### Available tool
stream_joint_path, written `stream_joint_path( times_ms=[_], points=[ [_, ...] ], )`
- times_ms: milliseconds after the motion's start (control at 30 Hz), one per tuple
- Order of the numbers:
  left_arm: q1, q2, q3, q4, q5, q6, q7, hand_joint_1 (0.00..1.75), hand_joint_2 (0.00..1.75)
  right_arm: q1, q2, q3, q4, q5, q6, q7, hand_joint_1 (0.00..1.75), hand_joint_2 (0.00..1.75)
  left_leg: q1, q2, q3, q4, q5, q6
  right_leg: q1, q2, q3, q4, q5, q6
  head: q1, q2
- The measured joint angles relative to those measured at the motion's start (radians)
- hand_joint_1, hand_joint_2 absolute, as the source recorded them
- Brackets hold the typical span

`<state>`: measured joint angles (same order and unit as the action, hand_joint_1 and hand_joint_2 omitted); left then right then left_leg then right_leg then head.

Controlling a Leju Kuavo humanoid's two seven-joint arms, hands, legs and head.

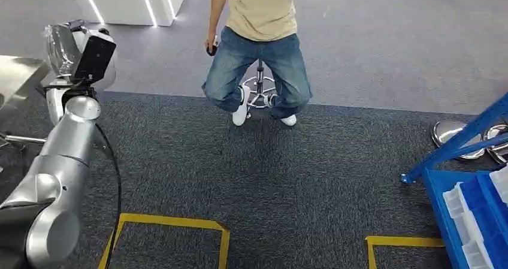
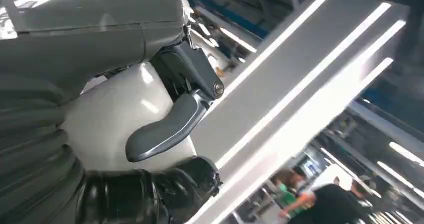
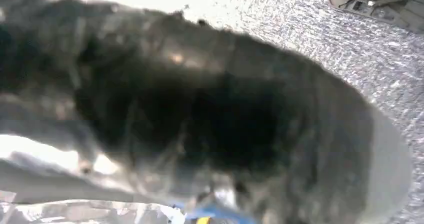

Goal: Take the parts from the cabinet and place them on the table.

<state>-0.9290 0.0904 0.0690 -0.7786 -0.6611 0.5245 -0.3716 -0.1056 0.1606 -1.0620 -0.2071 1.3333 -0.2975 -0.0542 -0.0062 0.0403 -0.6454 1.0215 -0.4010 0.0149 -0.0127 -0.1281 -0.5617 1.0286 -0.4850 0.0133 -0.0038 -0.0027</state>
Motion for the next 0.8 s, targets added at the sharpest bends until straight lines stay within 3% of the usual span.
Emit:
stream_joint_path(
  times_ms=[33, 67, 100, 133, 200, 233, 267, 333, 367, 400, 433, 467, 533, 567, 600, 633, 667, 733, 767, 800],
  points=[
    [-0.001, 0.003, 0.000, 0.000, 0.000, 0.000, 0.000, 1.75, 1.75, -0.002, 0.000, 0.001, 0.000, 0.000, 0.000, 0.000, 0.00, 0.00, 0.001, -0.014, 0.005, -0.008, 0.004, 0.007, 0.003, -0.013, 0.007, -0.002, -0.004, 0.007, -0.001, 0.000],
    [0.001, 0.003, 0.000, -0.004, 0.000, 0.000, 0.000, 1.75, 1.75, -0.002, 0.000, 0.003, 0.000, 0.001, 0.000, 0.000, 0.00, 0.00, 0.013, -0.022, 0.013, -0.017, 0.009, 0.013, -0.005, 0.025, 0.005, 0.009, -0.013, 0.015, 0.001, 0.000],
    [-0.004, 0.002, 0.000, -0.005, 0.000, -0.001, -0.002, 1.75, 1.75, -0.001, 0.000, 0.003, 0.000, 0.001, 0.000, 0.000, 0.00, 0.00, 0.014, -0.033, 0.015, -0.019, 0.010, 0.017, -0.005, 0.082, -0.010, 0.042, -0.036, 0.015, 0.001, 0.000],
    [-0.005, 0.002, 0.000, -0.005, 0.000, -0.001, -0.002, 1.75, 1.75, 0.001, 0.000, 0.003, 0.000, 0.001, 0.000, 0.000, 0.00, 0.00, 0.014, -0.041, 0.015, -0.019, 0.010, 0.025, -0.008, 0.111, -0.046, 0.112, -0.075, 0.013, 0.002, 0.000],
    [0.003, -0.001, 0.000, -0.005, 0.000, -0.003, -0.002, 1.75, 1.75, 0.003, 0.000, 0.003, 0.000, 0.001, 0.000, 0.000, 0.00, 0.00, 0.011, -0.065, 0.014, -0.018, 0.007, 0.028, -0.007, 0.126, -0.131, 0.272, -0.137, 0.013, 0.002, 0.000],
    [0.006, -0.001, 0.000, -0.005, 0.000, -0.005, -0.002, 1.75, 1.75, 0.005, 0.000, 0.003, 0.000, 0.001, 0.000, 0.000, 0.00, 0.00, 0.011, -0.079, 0.014, -0.016, 0.007, 0.028, -0.007, 0.126, -0.157, 0.310, -0.136, 0.014, 0.002, 0.000],
    [0.009, -0.001, 0.000, -0.005, 0.000, -0.005, -0.001, 1.75, 1.75, 0.006, 0.000, 0.003, 0.000, 0.001, 0.000, 0.000, 0.00, 0.00, 0.011, -0.096, 0.015, -0.013, 0.006, 0.028, -0.007, 0.127, -0.160, 0.298, -0.108, 0.013, 0.002, 0.000],
    [0.009, -0.002, 0.000, -0.005, 0.000, -0.006, -0.002, 1.75, 1.75, 0.006, 0.000, 0.003, 0.000, 0.001, 0.000, 0.000, 0.00, 0.00, 0.011, -0.124, 0.015, -0.004, 0.001, 0.023, -0.008, 0.137, -0.113, 0.164, -0.010, 0.008, 0.002, 0.000],
    [0.009, -0.002, 0.000, -0.005, 0.000, -0.006, -0.002, 1.75, 1.75, 0.005, 0.000, 0.003, 0.000, 0.001, 0.000, 0.000, 0.00, 0.00, 0.011, -0.137, 0.015, 0.002, -0.004, 0.019, -0.009, 0.162, -0.078, 0.075, 0.039, 0.004, 0.002, 0.000],
    [0.010, -0.002, 0.000, -0.005, 0.000, -0.007, -0.002, 1.75, 1.75, 0.007, 0.000, 0.003, 0.000, 0.001, 0.000, 0.000, 0.00, 0.00, 0.009, -0.144, 0.010, 0.007, -0.008, 0.014, -0.013, 0.216, -0.062, 0.039, 0.033, 0.001, 0.002, 0.000],
    [0.008, -0.001, 0.000, -0.005, 0.000, -0.009, -0.002, 1.75, 1.75, 0.006, 0.000, 0.003, 0.000, 0.001, -0.001, 0.000, 0.00, 0.00, 0.009, -0.157, 0.003, 0.014, -0.010, 0.009, -0.015, 0.210, -0.057, 0.024, 0.030, 0.004, 0.000, 0.000],
    [0.008, -0.001, 0.000, -0.006, 0.000, -0.010, -0.002, 1.75, 1.75, 0.006, 0.000, 0.003, 0.000, 0.001, -0.001, 0.000, 0.00, 0.00, 0.014, -0.164, 0.001, 0.011, -0.006, 0.002, -0.008, 0.198, -0.056, 0.023, 0.030, 0.003, 0.001, 0.000],
    [0.010, 0.003, 0.000, -0.006, 0.000, -0.010, -0.002, 1.75, 1.75, 0.004, 0.000, 0.003, 0.000, 0.002, -0.001, 0.000, 0.00, 0.00, 0.019, -0.191, -0.001, 0.005, -0.002, -0.011, -0.005, 0.175, -0.050, 0.020, 0.030, -0.005, 0.002, 0.000],
    [0.012, 0.005, 0.000, -0.007, 0.001, -0.010, -0.002, 1.75, 1.75, 0.004, 0.002, 0.003, 0.000, 0.002, -0.001, 0.000, 0.00, 0.00, 0.020, -0.192, -0.005, 0.013, -0.007, -0.013, -0.018, 0.157, -0.041, 0.006, 0.036, -0.016, 0.002, 0.000],
    [0.013, 0.006, 0.000, -0.008, 0.003, -0.010, -0.003, 1.75, 1.75, 0.003, 0.002, 0.003, 0.000, 0.002, -0.002, 0.000, 0.00, 0.00, 0.012, -0.134, -0.012, 0.036, -0.022, -0.018, -0.014, 0.148, -0.034, 0.000, 0.036, -0.019, -0.003, 0.000],
    [0.009, 0.009, 0.000, -0.008, 0.006, -0.010, -0.002, 1.75, 1.75, 0.003, 0.004, 0.003, 0.000, 0.002, -0.002, 0.000, 0.00, 0.00, 0.013, -0.091, -0.040, 0.096, -0.055, -0.025, -0.012, 0.136, -0.030, -0.002, 0.035, -0.027, -0.011, 0.000],
    [0.009, 0.008, 0.000, -0.008, 0.006, -0.010, -0.002, 1.75, 1.75, 0.004, 0.005, 0.003, 0.000, 0.002, -0.001, 0.000, 0.00, 0.00, 0.016, -0.067, -0.078, 0.174, -0.089, -0.030, -0.010, 0.125, -0.029, -0.001, 0.034, -0.028, -0.011, 0.000],
    [0.021, 0.008, 0.000, -0.008, 0.008, -0.011, -0.002, 1.75, 1.75, 0.005, 0.005, 0.003, 0.000, 0.002, -0.001, 0.000, 0.00, 0.00, 0.020, -0.050, -0.142, 0.291, -0.124, -0.036, -0.009, 0.100, -0.027, 0.000, 0.029, -0.029, -0.011, 0.000],
    [0.026, 0.008, 0.000, -0.008, 0.009, -0.011, -0.002, 1.75, 1.75, 0.007, 0.005, 0.003, 0.000, 0.002, -0.001, 0.000, 0.00, 0.00, 0.022, -0.046, -0.146, 0.291, -0.109, -0.038, -0.009, 0.087, -0.025, 0.000, 0.026, -0.028, -0.011, 0.000],
    [0.028, 0.008, 0.000, -0.008, 0.009, -0.011, -0.002, 1.75, 1.75, 0.007, 0.005, 0.003, 0.000, 0.002, -0.002, 0.000, 0.00, 0.00, 0.024, -0.044, -0.128, 0.247, -0.076, -0.038, -0.009, 0.074, -0.022, 0.000, 0.023, -0.027, -0.012, 0.000]
  ],
)
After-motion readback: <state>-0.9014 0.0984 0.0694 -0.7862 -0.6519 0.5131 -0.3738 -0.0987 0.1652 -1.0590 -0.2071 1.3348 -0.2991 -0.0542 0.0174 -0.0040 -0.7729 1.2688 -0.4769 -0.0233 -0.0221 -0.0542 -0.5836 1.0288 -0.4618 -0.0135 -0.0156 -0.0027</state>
